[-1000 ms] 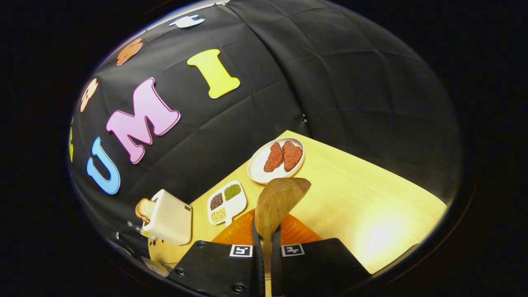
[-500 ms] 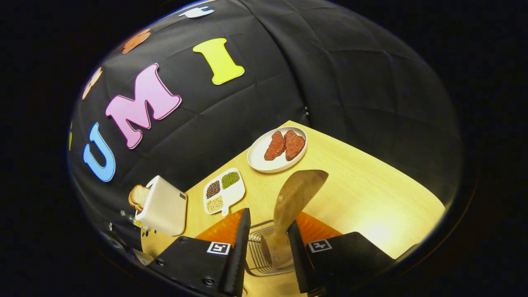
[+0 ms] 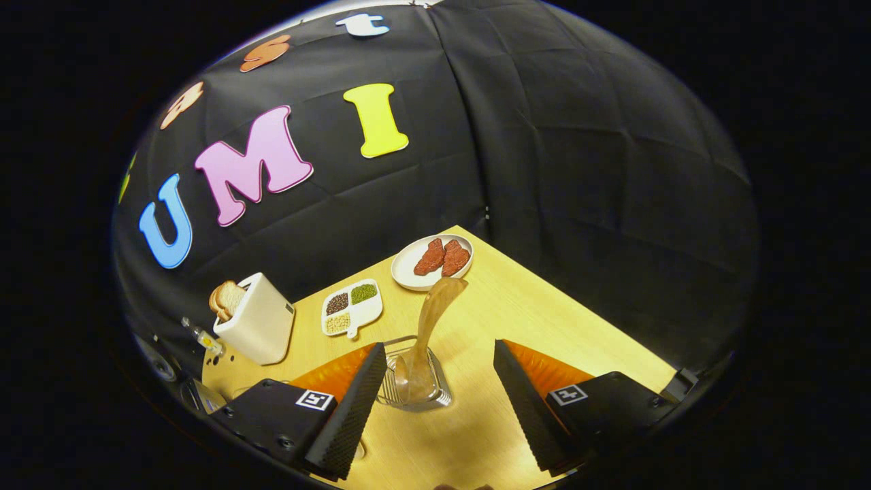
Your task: Close the left gripper, press the button to open the rice cooker; take a wooden spoon from the chopstick holder with the right hand, scoop a spoonful of rice and pour it into the rice cooker, then put the wooden spoon back into the chopstick holder.
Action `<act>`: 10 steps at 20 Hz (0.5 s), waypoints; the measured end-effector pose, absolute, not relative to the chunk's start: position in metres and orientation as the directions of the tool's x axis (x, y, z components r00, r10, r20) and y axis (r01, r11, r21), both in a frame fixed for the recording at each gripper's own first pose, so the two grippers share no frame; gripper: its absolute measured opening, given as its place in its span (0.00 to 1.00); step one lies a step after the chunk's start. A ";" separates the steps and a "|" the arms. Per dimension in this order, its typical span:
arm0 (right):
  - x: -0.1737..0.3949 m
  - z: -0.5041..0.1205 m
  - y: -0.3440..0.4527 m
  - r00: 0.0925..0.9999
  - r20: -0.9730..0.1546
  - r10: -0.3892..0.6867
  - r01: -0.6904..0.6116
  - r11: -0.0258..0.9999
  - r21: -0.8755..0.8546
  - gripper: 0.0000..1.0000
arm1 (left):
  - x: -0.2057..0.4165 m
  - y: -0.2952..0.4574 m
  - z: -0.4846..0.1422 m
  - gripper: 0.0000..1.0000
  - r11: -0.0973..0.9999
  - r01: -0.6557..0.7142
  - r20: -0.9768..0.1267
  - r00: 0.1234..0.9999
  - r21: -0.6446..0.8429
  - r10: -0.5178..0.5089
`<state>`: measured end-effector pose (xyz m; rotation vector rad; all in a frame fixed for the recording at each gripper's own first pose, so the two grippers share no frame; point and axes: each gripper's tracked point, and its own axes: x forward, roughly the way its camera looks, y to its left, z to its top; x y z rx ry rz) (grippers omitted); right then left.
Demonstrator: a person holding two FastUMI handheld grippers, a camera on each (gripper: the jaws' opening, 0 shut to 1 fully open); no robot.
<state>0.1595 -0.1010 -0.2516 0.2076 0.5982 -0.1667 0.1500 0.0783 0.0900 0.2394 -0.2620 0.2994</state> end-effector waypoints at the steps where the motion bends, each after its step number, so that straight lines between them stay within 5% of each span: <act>1: 0.153 -0.246 -0.107 0.818 -0.567 -0.097 0.199 0.973 0.120 0.98 | 0.160 0.084 0.090 0.99 0.931 -0.306 0.294 0.925 0.200 0.241; 10: 0.087 -0.211 -0.054 0.846 -0.533 -0.012 0.047 0.998 0.051 0.99 | 0.235 0.135 0.063 0.99 0.945 -0.271 0.230 0.946 0.183 0.227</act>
